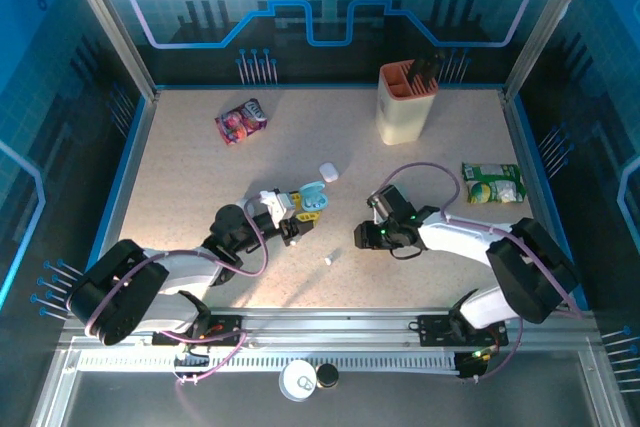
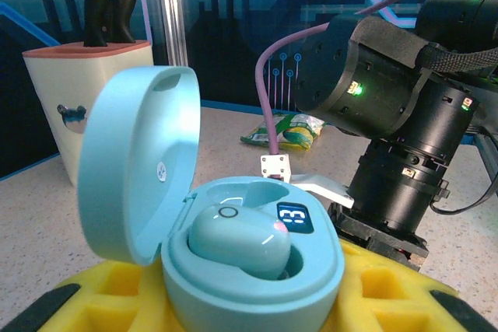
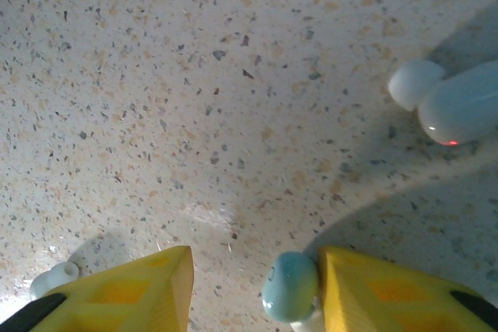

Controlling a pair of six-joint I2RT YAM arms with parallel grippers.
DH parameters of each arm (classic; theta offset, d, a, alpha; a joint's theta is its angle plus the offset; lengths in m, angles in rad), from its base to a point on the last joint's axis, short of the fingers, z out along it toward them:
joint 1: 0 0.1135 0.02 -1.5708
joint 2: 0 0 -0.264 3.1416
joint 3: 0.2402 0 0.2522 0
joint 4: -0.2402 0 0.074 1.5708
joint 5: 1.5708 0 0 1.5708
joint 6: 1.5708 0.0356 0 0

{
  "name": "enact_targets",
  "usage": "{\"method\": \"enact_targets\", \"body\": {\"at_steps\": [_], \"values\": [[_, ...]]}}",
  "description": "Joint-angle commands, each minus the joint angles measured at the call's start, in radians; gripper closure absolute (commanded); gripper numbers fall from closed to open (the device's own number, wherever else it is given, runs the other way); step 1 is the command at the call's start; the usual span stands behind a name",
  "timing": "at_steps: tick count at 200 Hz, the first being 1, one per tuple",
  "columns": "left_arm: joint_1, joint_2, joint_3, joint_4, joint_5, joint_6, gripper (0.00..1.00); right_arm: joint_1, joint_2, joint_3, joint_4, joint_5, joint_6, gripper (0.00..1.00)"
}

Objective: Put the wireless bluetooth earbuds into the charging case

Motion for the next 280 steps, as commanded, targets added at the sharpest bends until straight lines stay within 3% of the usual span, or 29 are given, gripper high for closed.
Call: {"method": "enact_targets", "body": {"at_steps": [1, 66, 125, 184, 280], "values": [[0.006, -0.002, -0.017, 0.025, 0.006, 0.014, 0.65, 0.014, 0.022, 0.030, 0.024, 0.001, -0.015, 0.55], [0.007, 0.000, -0.024, 0.039, -0.002, 0.016, 0.65, 0.033, 0.007, 0.059, -0.016, 0.059, -0.075, 0.56], [0.055, 0.030, -0.070, 0.155, -0.072, -0.036, 0.65, 0.182, -0.037, 0.152, -0.278, 0.457, -0.102, 0.56], [0.110, 0.029, -0.091, 0.188, -0.132, -0.071, 0.65, 0.309, 0.117, 0.315, -0.504, 0.679, -0.094, 0.61], [0.121, 0.016, -0.083, 0.162, -0.116, -0.072, 0.65, 0.348, 0.328, 0.417, -0.570, 0.642, -0.115, 0.70]]}}
